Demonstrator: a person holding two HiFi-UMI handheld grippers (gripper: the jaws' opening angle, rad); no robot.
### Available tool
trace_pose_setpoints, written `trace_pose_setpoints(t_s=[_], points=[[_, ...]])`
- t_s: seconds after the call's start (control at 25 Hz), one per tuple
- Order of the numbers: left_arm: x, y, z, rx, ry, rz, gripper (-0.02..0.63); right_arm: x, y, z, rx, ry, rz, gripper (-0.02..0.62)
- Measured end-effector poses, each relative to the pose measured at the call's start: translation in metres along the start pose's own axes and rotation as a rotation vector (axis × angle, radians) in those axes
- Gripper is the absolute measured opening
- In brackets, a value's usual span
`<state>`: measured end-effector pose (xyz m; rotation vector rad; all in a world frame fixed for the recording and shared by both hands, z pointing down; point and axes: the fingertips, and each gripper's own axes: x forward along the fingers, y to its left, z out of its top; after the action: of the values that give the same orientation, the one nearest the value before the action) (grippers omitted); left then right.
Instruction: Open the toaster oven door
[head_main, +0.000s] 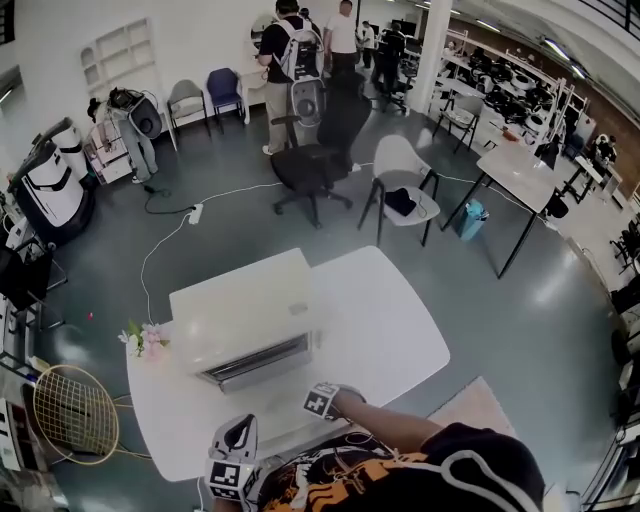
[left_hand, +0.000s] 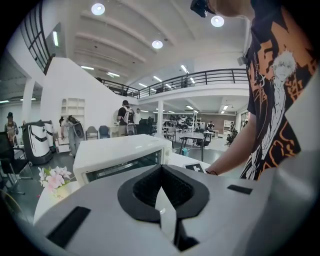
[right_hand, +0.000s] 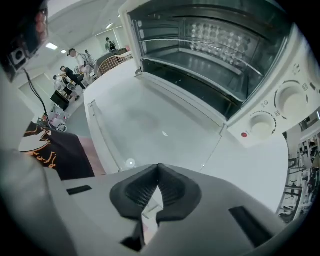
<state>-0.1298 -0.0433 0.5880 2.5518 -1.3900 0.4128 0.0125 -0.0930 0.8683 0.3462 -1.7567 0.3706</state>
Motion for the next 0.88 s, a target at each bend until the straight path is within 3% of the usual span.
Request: trace_pose_setpoints(t_s=[0.28,0.6,0.72,0.88], points=[[0.0,-0.001,0.004,-0.009,-0.03,0.003,0.021,-0.002,-0.002,0.0,0.03,-0.019,-0.024,0.014],[0.002,-0.001,0.0,-0.021,-0.015,-0.007,0.021,-0.038,-0.03,0.016,0.11,-0.161,-0.091,0.014],[0.004,-0.003,0.007,-0.012,-0.024,-0.02,0.021,-0.059,-0.033,0.033,0.129,-0.235,-0.097,0.014],[0.006,-0.001,0.015,-0.01,-0.041,-0.023,0.021,-0.1,-0.027,0.07,0.116,-0.408,-0.083,0.014]])
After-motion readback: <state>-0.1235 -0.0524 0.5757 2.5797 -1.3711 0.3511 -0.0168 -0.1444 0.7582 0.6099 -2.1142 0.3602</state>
